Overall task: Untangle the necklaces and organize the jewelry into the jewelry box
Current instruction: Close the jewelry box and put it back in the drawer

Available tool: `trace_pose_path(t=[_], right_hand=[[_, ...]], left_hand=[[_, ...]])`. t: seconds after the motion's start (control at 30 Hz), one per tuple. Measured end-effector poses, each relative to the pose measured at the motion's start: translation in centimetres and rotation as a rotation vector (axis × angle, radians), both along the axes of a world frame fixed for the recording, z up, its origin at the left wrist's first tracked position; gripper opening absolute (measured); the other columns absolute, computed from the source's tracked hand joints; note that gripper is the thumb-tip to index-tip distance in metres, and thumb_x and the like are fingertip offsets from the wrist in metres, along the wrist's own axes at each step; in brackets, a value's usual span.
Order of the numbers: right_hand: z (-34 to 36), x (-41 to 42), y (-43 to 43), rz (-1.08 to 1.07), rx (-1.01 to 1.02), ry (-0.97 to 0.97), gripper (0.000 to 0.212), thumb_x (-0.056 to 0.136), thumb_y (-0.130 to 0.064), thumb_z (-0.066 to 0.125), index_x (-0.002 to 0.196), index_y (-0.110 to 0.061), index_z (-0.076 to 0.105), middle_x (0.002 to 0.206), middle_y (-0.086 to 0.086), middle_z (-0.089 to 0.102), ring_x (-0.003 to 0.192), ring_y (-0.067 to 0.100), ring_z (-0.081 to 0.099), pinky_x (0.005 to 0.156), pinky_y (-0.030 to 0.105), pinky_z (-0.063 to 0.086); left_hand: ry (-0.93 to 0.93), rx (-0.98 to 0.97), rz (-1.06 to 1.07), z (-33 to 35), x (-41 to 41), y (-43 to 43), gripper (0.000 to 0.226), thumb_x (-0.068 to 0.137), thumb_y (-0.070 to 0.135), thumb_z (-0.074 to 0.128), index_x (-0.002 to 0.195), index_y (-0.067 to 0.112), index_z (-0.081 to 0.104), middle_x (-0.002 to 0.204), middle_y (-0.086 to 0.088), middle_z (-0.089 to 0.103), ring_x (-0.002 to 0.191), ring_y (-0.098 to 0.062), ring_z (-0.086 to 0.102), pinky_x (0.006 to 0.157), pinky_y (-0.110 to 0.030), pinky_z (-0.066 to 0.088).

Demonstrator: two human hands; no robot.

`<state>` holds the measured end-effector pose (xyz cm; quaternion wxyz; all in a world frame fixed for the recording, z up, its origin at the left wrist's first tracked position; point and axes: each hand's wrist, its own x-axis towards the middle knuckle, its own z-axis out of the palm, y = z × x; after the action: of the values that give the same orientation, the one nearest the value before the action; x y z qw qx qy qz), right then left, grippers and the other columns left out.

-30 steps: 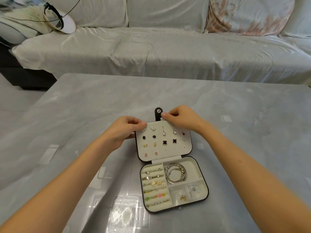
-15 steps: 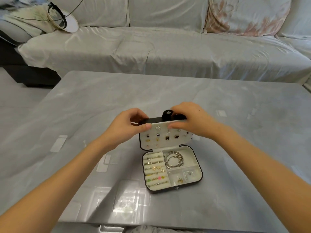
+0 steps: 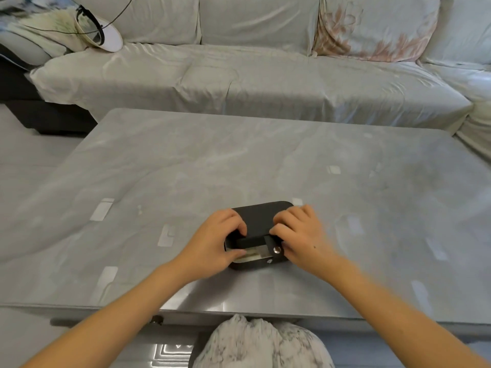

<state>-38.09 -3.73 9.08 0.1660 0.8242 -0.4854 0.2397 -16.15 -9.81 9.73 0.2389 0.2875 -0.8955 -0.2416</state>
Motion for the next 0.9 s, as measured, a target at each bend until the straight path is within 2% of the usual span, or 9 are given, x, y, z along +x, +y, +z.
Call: trace_pose_path(t=[0.13, 0.33, 0.5, 0.6, 0.7, 0.83, 0.9], right_hand=[[-2.9, 0.0, 1.1, 0.006, -0.008, -0.041, 0.009, 0.076, -0.001, 0.058, 0.075, -0.009, 0.055, 0.086, 0.007, 0.055, 0.073, 0.025, 0.047, 0.062, 0.033, 0.036], [-3.3, 0.5, 2.0, 0.007, 0.066, -0.159, 0.009, 0.075, -0.001, 0.048, 0.079, -0.009, 0.052, 0.089, 0.008, 0.054, 0.078, 0.025, 0.045, 0.065, 0.037, 0.042], [-2.3, 0.3, 2.4, 0.036, 0.228, -0.055, 0.013, 0.072, -0.007, 0.050, 0.083, -0.007, 0.056, 0.096, 0.009, 0.056, 0.082, 0.027, 0.047, 0.069, 0.040, 0.043], [-1.4, 0.1, 2.7, 0.041, 0.319, 0.049, 0.024, 0.066, -0.015, 0.059, 0.090, -0.010, 0.053, 0.107, 0.007, 0.055, 0.091, 0.027, 0.049, 0.076, 0.039, 0.043], [-0.3, 0.1, 2.8, 0.058, 0.402, 0.097, 0.032, 0.067, -0.028, 0.065, 0.091, -0.013, 0.051, 0.112, 0.005, 0.053, 0.092, 0.025, 0.047, 0.077, 0.039, 0.043], [1.2, 0.0, 2.1, 0.044, 0.572, 0.166, 0.056, 0.061, -0.050, 0.069, 0.100, -0.015, 0.050, 0.116, 0.000, 0.045, 0.096, 0.020, 0.040, 0.083, 0.033, 0.039], [1.5, 0.1, 1.6, 0.025, 0.622, 0.181, 0.059, 0.063, -0.056, 0.070, 0.102, -0.017, 0.049, 0.116, -0.002, 0.043, 0.096, 0.017, 0.037, 0.085, 0.030, 0.036]], left_hand=[[-0.065, -0.143, -0.041, -2.1, -0.1, 1.1, 0.042, 0.061, 0.014, 0.080, 0.086, 0.023, 0.048, 0.097, 0.005, 0.050, 0.090, -0.009, 0.042, 0.076, -0.021, 0.038], [-0.067, -0.159, -0.031, -3.4, 0.0, 1.6, 0.044, 0.064, 0.013, 0.080, 0.089, 0.026, 0.045, 0.117, 0.002, 0.056, 0.116, -0.016, 0.046, 0.095, -0.027, 0.034], [-0.114, -0.156, -0.056, -3.7, 0.1, 1.5, 0.044, 0.066, 0.015, 0.080, 0.090, 0.027, 0.045, 0.121, -0.001, 0.055, 0.115, -0.025, 0.051, 0.096, -0.029, 0.035], [-0.129, -0.147, -0.053, -3.9, 0.2, 1.6, 0.038, 0.069, 0.025, 0.077, 0.091, 0.028, 0.047, 0.124, -0.001, 0.054, 0.119, -0.025, 0.048, 0.100, -0.028, 0.030], [-0.118, -0.165, -0.041, -4.0, 0.3, 1.8, 0.031, 0.072, 0.036, 0.074, 0.090, 0.026, 0.051, 0.123, 0.000, 0.056, 0.122, -0.022, 0.047, 0.105, -0.028, 0.025], [-0.100, -0.193, 0.009, -3.9, -0.3, 2.1, 0.028, 0.073, 0.042, 0.072, 0.083, 0.022, 0.056, 0.110, 0.002, 0.061, 0.116, -0.020, 0.053, 0.097, -0.029, 0.033], [-0.094, -0.188, 0.034, -3.7, -0.6, 2.3, 0.026, 0.073, 0.041, 0.071, 0.080, 0.021, 0.056, 0.101, 0.002, 0.061, 0.111, -0.020, 0.056, 0.091, -0.028, 0.038]])
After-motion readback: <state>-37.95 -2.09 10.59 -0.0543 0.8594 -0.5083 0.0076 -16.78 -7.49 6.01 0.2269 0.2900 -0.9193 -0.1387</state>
